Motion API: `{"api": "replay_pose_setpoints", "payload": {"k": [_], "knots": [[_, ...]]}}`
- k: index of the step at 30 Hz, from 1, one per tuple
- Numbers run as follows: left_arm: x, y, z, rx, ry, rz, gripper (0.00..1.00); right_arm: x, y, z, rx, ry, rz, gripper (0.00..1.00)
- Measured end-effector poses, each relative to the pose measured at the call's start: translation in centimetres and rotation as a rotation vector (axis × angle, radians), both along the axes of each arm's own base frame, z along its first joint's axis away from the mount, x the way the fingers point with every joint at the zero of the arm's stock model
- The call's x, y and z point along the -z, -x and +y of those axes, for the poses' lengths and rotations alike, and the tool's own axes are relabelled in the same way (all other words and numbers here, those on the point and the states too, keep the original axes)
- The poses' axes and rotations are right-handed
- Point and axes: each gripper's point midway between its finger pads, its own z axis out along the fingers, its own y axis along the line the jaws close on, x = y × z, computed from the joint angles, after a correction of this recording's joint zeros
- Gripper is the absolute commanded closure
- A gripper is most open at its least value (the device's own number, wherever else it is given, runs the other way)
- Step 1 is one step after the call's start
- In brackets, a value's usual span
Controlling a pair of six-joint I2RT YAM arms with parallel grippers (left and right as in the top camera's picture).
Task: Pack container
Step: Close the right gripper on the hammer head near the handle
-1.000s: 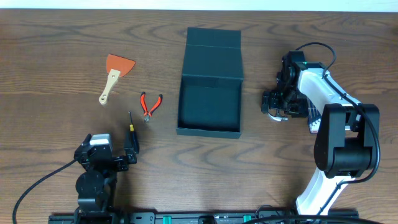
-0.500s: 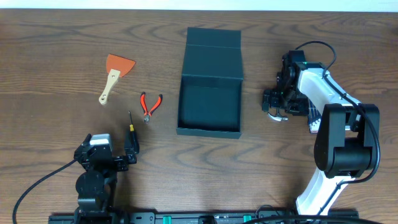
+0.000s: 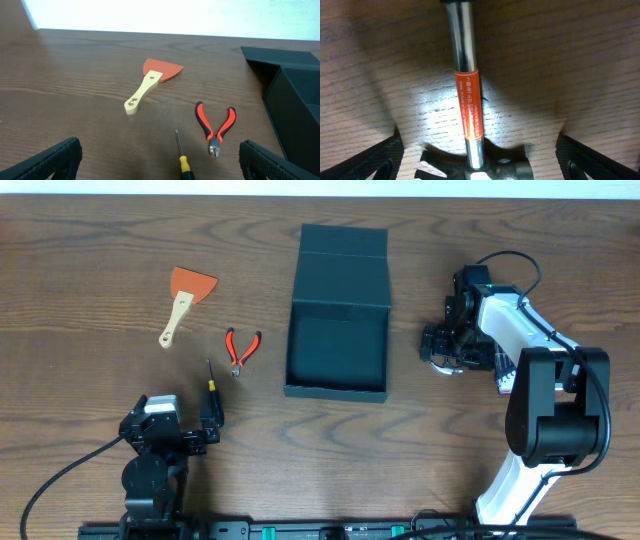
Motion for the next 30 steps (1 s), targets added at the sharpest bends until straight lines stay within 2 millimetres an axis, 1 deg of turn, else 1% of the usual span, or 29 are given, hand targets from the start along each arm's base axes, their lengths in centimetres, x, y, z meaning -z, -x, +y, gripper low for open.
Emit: {"api": "replay_pose_setpoints", "payload": {"k": [16, 21, 26, 27, 30], "knots": [[0.0, 0.0, 0.0, 0.0, 0.0, 0.0, 0.02, 0.0, 0.3, 0.2, 0.06, -0.01, 0.012, 0.01], [0.0, 0.0, 0.0, 0.0, 0.0, 0.0, 0.02, 0.0, 0.6, 0.3, 0.07, -0.014, 0.022, 0.07], [0.0, 0.0, 0.0, 0.0, 0.0, 0.0, 0.02, 0.0, 0.8, 0.3, 0.071, -0.016, 0.032, 0.07], [0.0, 0.0, 0.0, 0.0, 0.0, 0.0, 0.02, 0.0, 0.9, 0.3, 0.071, -0.015, 0.033, 0.08], [0.0, 0.0, 0.0, 0.0, 0.0, 0.0, 0.01, 0.0, 1.1, 0.4, 0.072, -0.018, 0.042, 0.16]]}}
